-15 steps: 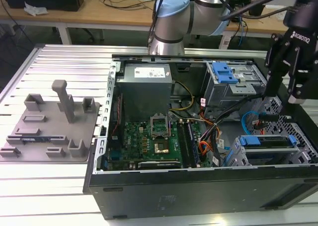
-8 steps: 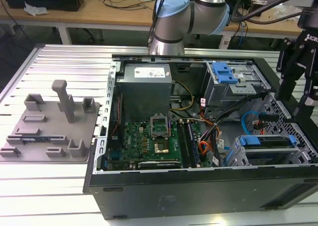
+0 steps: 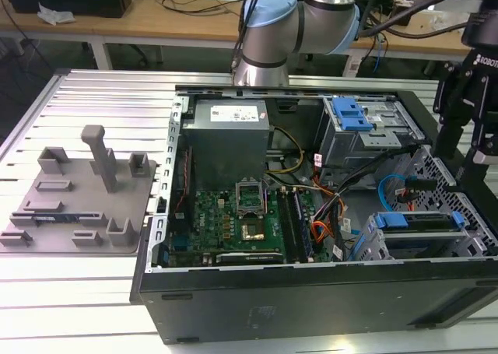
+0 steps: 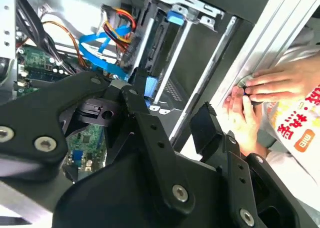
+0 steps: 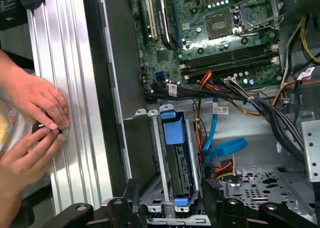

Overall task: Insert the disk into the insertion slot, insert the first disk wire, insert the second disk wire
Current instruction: 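Insert the first disk wire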

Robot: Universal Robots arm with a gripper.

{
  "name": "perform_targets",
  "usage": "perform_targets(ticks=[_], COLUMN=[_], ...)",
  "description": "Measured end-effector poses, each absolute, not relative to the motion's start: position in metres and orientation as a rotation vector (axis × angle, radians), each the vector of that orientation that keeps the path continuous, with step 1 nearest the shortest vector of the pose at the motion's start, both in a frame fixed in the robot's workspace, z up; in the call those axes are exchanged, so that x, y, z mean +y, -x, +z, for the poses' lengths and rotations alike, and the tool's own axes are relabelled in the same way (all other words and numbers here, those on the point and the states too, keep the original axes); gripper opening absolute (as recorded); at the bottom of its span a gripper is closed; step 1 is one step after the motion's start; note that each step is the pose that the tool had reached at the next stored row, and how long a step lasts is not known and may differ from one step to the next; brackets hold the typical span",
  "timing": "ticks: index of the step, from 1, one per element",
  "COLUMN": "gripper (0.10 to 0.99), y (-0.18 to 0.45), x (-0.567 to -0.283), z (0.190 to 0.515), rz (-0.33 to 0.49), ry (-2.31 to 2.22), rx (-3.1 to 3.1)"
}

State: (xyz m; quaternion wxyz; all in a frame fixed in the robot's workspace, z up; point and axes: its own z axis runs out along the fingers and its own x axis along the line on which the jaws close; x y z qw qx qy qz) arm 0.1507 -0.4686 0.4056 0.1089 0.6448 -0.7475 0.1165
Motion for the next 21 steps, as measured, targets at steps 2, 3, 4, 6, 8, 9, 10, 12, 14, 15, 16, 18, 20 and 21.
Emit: perform_targets(ticks=[2, 3, 4, 6, 8, 9, 10, 12, 14, 15, 16, 18, 20, 21], gripper=[0.620, 0.620, 0.620, 0.620, 0.620, 0.620, 0.620, 0.620, 0.620, 0.620, 0.620, 0.537, 0.537, 0.467], y=[-0.150, -0.148, -0.146, -0.139, -0.142, -0.147, -0.148, -0.148, -0.147, -0.147, -0.147, -0.147, -0.147, -0.147], x=[-0.458, -0.458, -0.457, -0.457, -0.457, -0.457, -0.457, -0.455, -0.454, -0.453, -0.452, -0.449, -0.447, -0.446], z=[0.405, 0.404, 0.403, 0.397, 0.393, 0.390, 0.386, 0.380, 0.374, 0.372, 0.371, 0.369, 0.366, 0.364], rz=[0.393, 0.405, 0.415, 0.422, 0.423, 0.423, 0.423, 0.423, 0.424, 0.424, 0.424, 0.425, 0.424, 0.423], ry=[-1.901, -1.903, -1.906, -1.908, -1.913, -1.919, -1.922, -1.922, -1.922, -1.922, -1.921, -1.921, -1.922, -1.926], rx=[-2.217, -2.225, -2.230, -2.233, -2.230, -2.226, -2.224, -2.224, -2.223, -2.223, -2.223, -2.223, -2.222, -2.218])
